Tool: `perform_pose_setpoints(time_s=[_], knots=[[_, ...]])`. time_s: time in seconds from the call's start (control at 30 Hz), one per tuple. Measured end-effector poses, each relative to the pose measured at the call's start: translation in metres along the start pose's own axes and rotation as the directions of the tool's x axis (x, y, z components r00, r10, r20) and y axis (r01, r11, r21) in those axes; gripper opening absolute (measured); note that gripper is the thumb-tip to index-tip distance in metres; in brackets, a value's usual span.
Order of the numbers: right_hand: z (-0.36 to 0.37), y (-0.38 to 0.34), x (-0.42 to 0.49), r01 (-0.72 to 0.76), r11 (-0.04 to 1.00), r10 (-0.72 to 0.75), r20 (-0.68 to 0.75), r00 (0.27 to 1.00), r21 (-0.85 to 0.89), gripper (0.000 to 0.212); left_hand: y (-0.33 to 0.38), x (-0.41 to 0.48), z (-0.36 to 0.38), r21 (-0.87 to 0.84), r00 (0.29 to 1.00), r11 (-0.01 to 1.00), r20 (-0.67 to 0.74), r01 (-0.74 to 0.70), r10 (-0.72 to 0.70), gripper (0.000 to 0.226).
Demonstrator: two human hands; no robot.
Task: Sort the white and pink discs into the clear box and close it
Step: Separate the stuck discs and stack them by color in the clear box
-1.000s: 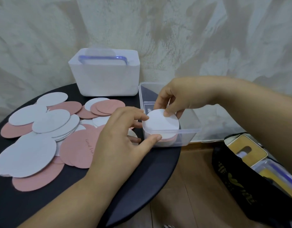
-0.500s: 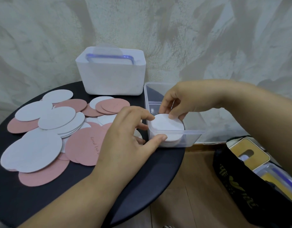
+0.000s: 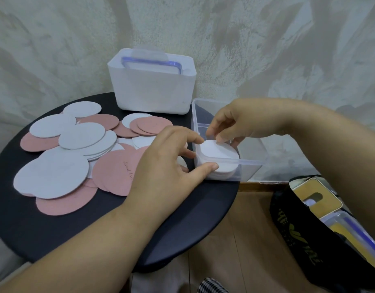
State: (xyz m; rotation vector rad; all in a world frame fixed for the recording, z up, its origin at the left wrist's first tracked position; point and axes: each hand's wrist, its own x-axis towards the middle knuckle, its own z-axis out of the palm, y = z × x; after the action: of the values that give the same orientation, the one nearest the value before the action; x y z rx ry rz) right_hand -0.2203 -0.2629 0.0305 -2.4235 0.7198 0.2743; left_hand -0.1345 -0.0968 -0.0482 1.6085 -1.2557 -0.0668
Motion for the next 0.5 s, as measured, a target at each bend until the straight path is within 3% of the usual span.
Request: perform_pose_setpoints(time_s=[0.17, 0.27, 0.33, 0.4, 0.5], knots=[[0.003, -0.012, -0.013, 0.048, 0.996, -0.063, -0.188, 0.98, -0.079, 0.015, 0.006, -0.002, -0.012, -0.091, 0.997, 0.995, 0.056, 0.05, -0.045, 0.039], [0.014, -0.029, -0.027, 0.157, 0.983, -0.183, -0.41, 0.893, -0.096, 0.017, 0.004, -0.01, -0.035, -0.101, 0.996, 0.991, -0.012, 0.088, -0.09, 0.024], [0.031, -0.045, -0.035, 0.258, 0.961, -0.274, -0.477, 0.835, -0.1, 0.017, -0.003, -0.018, -0.059, 0.032, 0.993, 0.997, -0.094, 0.076, -0.073, 0.014], [0.054, -0.061, -0.039, 0.36, 0.921, -0.387, -0.436, 0.812, -0.146, 0.02, -0.015, -0.027, -0.087, 0.256, 0.987, 0.962, -0.149, 0.093, -0.056, 0.018], [0.095, -0.078, -0.033, 0.402, 0.885, -0.46, -0.317, 0.829, -0.235, 0.034, -0.037, -0.044, -0.117, 0.529, 0.971, 0.814, -0.113, 0.238, -0.21, 0.039]])
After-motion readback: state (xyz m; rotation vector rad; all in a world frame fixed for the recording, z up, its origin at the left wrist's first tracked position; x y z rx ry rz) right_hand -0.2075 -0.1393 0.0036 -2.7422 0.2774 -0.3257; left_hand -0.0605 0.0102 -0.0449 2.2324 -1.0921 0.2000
